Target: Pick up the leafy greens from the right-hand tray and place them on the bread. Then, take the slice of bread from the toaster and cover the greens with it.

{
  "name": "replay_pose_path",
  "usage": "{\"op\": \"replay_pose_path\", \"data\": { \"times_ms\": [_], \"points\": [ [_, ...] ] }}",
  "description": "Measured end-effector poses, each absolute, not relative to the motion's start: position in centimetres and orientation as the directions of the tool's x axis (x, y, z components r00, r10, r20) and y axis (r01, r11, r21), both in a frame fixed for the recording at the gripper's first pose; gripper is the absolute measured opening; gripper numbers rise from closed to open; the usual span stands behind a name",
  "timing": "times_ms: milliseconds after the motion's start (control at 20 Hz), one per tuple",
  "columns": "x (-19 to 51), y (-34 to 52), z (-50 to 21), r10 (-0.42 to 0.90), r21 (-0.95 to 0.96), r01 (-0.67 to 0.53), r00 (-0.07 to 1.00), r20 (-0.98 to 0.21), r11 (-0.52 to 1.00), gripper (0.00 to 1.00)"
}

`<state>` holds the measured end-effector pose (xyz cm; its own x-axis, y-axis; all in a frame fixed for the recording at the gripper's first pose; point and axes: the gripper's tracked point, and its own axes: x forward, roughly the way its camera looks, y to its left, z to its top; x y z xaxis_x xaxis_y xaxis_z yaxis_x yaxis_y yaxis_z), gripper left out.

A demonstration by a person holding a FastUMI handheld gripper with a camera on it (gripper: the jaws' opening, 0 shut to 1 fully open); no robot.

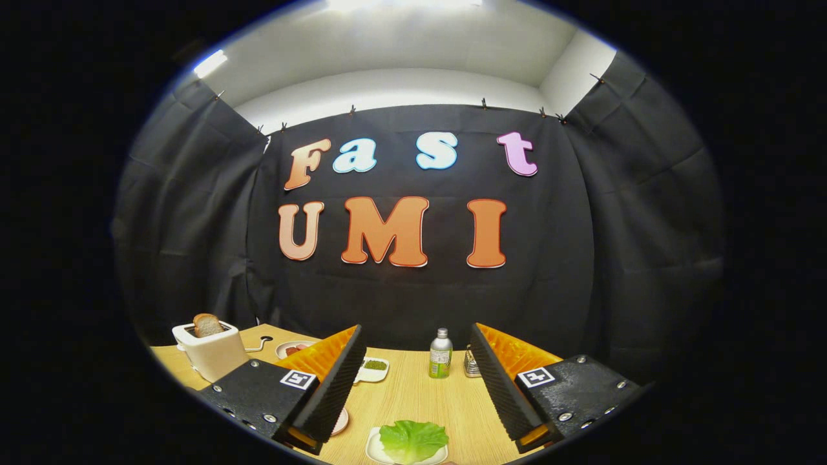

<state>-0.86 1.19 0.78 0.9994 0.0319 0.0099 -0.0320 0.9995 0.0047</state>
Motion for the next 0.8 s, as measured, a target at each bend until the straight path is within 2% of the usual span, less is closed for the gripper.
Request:
{"op": "replay_pose_path", "data": {
  "times_ms": [350, 600, 800],
  "points": [
    [-0.7, 1.7, 0.5, 0.046, 0.001, -0.046, 0.999, -0.009, 0.999, 0.97],
    [0.1, 2.0, -3.3, 0.066, -0.016, -0.069, 0.988, -0.136, 0.998, 0.98],
    [0.5, 2.7, -4.8, 0.098, -0.001, -0.1, 0.976, -0.195, 0.995, 0.98]
  ]
}}
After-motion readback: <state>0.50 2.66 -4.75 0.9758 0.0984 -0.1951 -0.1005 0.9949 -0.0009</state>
